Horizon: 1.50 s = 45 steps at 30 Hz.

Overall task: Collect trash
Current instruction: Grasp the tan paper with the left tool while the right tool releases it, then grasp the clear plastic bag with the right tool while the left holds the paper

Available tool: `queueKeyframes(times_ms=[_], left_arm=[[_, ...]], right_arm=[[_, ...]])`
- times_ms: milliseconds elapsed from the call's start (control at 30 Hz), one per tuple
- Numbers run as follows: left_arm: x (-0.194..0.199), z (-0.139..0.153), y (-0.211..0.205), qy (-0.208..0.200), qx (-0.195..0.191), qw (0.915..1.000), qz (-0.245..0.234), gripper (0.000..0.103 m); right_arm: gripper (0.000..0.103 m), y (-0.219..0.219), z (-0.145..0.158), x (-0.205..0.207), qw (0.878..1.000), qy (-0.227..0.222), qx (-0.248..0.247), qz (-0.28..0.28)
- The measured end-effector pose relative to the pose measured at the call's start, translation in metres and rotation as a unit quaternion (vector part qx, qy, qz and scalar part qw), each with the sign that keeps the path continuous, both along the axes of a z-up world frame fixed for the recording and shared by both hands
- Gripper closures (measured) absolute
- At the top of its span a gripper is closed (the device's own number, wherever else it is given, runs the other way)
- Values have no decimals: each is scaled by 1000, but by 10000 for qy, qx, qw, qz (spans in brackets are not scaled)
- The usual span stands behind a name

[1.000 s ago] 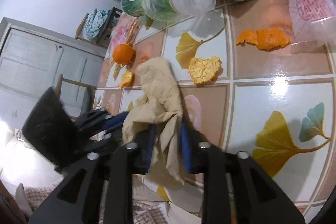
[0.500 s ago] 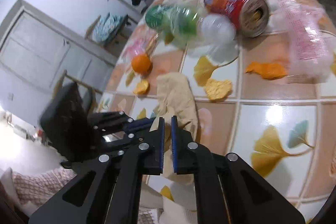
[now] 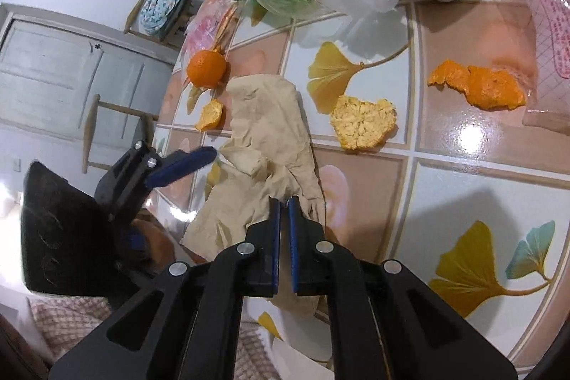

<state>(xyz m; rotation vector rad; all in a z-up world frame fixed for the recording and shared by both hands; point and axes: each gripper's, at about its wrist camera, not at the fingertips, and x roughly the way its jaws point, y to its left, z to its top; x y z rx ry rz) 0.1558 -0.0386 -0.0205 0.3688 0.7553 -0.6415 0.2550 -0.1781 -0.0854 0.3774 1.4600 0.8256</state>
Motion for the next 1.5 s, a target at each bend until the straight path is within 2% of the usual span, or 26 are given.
queueKeyframes(times_ms=[100, 267, 367, 467, 500, 533, 600, 633, 700, 800, 900, 1167, 1200, 1233, 1267, 1333, 1500], left_arm=[[11, -12, -5, 223, 236, 9994, -132, 43], [27, -13, -6, 558, 79, 9981, -246, 46], [28, -11, -7, 583, 94, 9981, -201, 55], [28, -9, -7, 603, 70, 9981, -79, 66], [29, -9, -6, 606, 48, 9981, -20, 68], [29, -9, -5, 615, 25, 9981, 34, 73], [32, -9, -2, 648, -21, 9977, 172, 81], [35, -8, 0, 684, -67, 9973, 243, 84], [37, -8, 4, 732, -144, 9966, 348, 88], [38, -7, 7, 755, -238, 9959, 439, 91], [37, -9, 9, 763, -307, 9952, 537, 92], [30, -7, 21, 815, -500, 9927, 737, 94], [29, -7, 23, 814, -518, 9925, 750, 94], [29, -7, 24, 810, -527, 9925, 753, 94], [28, -7, 25, 806, -535, 9924, 759, 95], [27, -7, 28, 809, -568, 9920, 781, 95], [25, -8, 30, 817, -626, 9913, 825, 96]], right_arm=[[100, 1, -2, 2, 9999, 110, 66, 36], [97, -5, -1, 1, 9998, 94, 158, 22], [95, -21, 17, -8, 9994, -239, 251, -97], [77, -53, 48, -18, 9942, -898, 333, -487], [66, -65, 58, -20, 9903, -1180, 271, -674], [56, -80, 71, -24, 9837, -1536, 122, -932], [46, -107, 87, -27, 9672, -2068, -361, -1433], [41, -113, 91, -26, 9615, -2186, -554, -1573], [36, -126, 94, -20, 9496, -2332, -925, -1880], [29, -132, 87, 1, 9447, -2260, -1123, -2093], [27, -124, 75, 26, 9443, -2156, -1383, -2068], [27, -89, 45, 65, 9256, -2312, -2452, -1726], [30, -88, 41, 67, 9232, -2278, -2551, -1753], [43, -88, 39, 67, 9237, -2233, -2567, -1763], [48, -90, 36, 66, 9250, -2162, -2546, -1810], [54, -94, 36, 64, 9254, -2143, -2455, -1934], [63, -100, 40, 52, 9273, -2088, -2331, -2054]])
